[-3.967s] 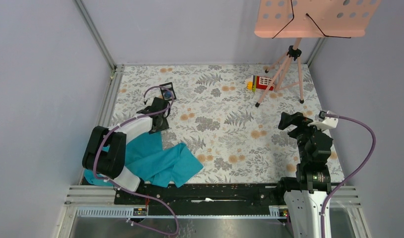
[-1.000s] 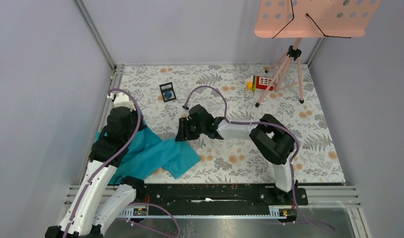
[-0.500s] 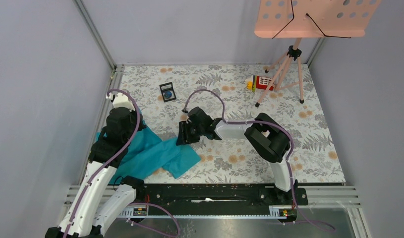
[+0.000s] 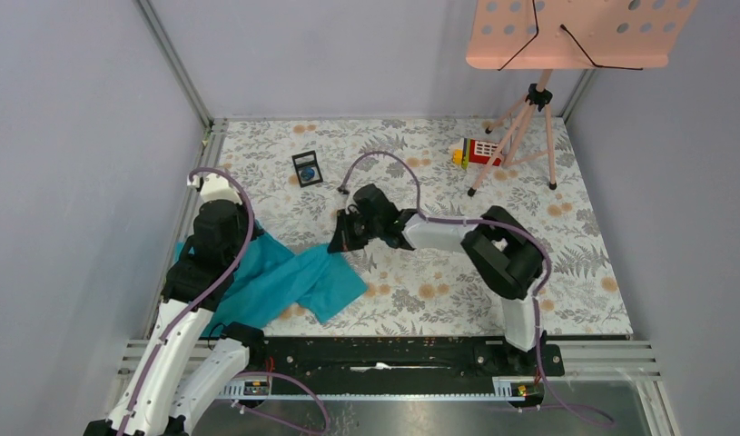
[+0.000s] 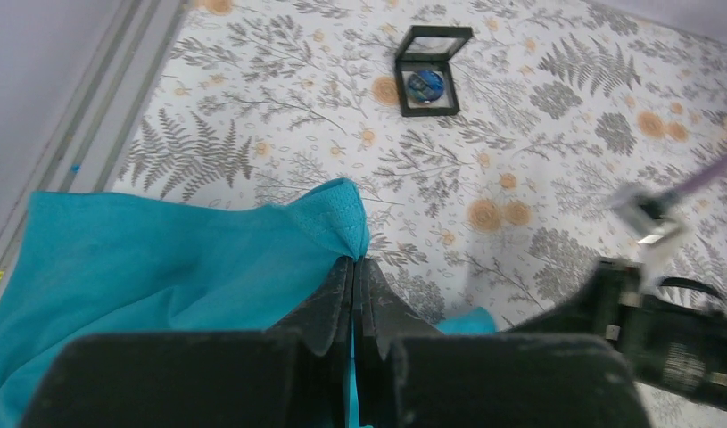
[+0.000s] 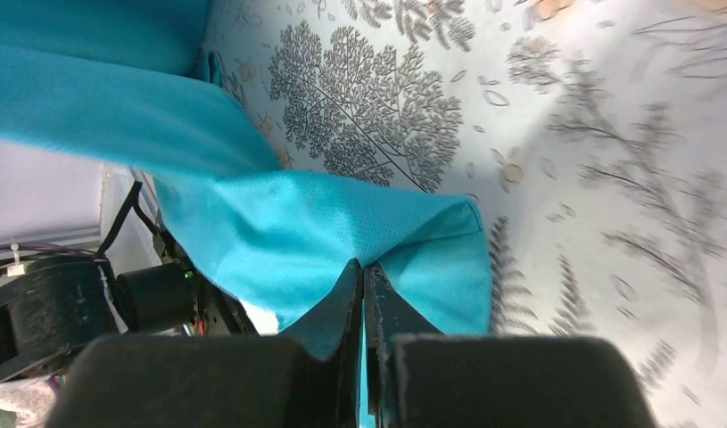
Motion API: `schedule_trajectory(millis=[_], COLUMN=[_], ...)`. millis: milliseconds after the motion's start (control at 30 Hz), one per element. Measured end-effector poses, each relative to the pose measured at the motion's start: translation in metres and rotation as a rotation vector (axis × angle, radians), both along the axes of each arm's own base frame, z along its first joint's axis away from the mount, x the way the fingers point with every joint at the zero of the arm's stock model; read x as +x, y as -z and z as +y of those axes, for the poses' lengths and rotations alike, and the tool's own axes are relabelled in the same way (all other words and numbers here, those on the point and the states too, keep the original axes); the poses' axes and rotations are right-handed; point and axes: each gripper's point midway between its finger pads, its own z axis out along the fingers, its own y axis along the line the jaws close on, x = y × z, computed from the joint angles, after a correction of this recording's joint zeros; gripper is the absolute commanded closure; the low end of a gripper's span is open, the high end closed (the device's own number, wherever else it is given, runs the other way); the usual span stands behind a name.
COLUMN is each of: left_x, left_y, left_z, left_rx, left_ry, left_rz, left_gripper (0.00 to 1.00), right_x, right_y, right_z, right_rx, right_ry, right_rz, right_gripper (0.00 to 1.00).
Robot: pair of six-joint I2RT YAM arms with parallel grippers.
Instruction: Pin the brooch onto the clothing
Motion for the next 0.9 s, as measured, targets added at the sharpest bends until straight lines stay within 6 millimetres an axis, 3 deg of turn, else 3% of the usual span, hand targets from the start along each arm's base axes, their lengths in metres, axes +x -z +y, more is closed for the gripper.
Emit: schedule_trajectory(millis=[100, 167, 233, 300, 400, 500, 533, 600, 700, 767, 833, 900], left_x=[-0.002, -0.002, -0.002, -0.003, -0.005, -0.017, -0.024, -0.041, -0.066, -0.075, -0.076, -0.070], left_y=[-0.003, -0.007, -0.016, -0.037, -0.103, -0.184, -0.204, -0.235, -0.253, -0.247, -0.223, -0.180], left_z=[0.009, 0.012, 0.013, 0.013, 0.012, 0.016, 0.018, 0.023, 0.028, 0.026, 0.020, 0.012], left_rx=[0.007, 0.002, -0.009, -0.028, -0.072, -0.134, -0.149, -0.178, -0.211, -0.233, -0.259, -0.278], left_ry=[-0.051, -0.069, -0.080, -0.084, -0.082, -0.081, -0.081, -0.081, -0.070, -0.053, -0.027, -0.010], left_rz=[-0.019, -0.030, -0.045, -0.068, -0.172, -0.345, -0.391, -0.478, -0.552, -0.558, -0.526, -0.445], left_gripper=[1.00, 1.00, 1.00, 1.00, 1.00, 1.00, 1.00, 1.00, 1.00, 1.00, 1.00, 1.00], right_x=[0.015, 0.027, 0.041, 0.045, 0.024, -0.017, -0.023, -0.050, -0.076, -0.080, -0.075, -0.066], right_y=[-0.028, -0.062, -0.110, -0.173, -0.291, -0.399, -0.409, -0.443, -0.458, -0.441, -0.399, -0.339], right_z=[-0.027, -0.056, -0.086, -0.121, -0.174, -0.238, -0.247, -0.284, -0.323, -0.337, -0.344, -0.349], right_rx=[0.009, 0.011, 0.007, 0.010, 0.070, 0.191, 0.203, 0.259, 0.291, 0.266, 0.196, 0.093], right_ry=[0.040, 0.086, 0.146, 0.215, 0.315, 0.445, 0.462, 0.534, 0.622, 0.667, 0.702, 0.740], right_rz=[-0.060, -0.131, -0.250, -0.413, -0.692, -0.940, -0.967, -1.056, -1.113, -1.103, -1.047, -0.947], right_gripper=[1.00, 1.00, 1.00, 1.00, 1.00, 1.00, 1.00, 1.00, 1.00, 1.00, 1.00, 1.00])
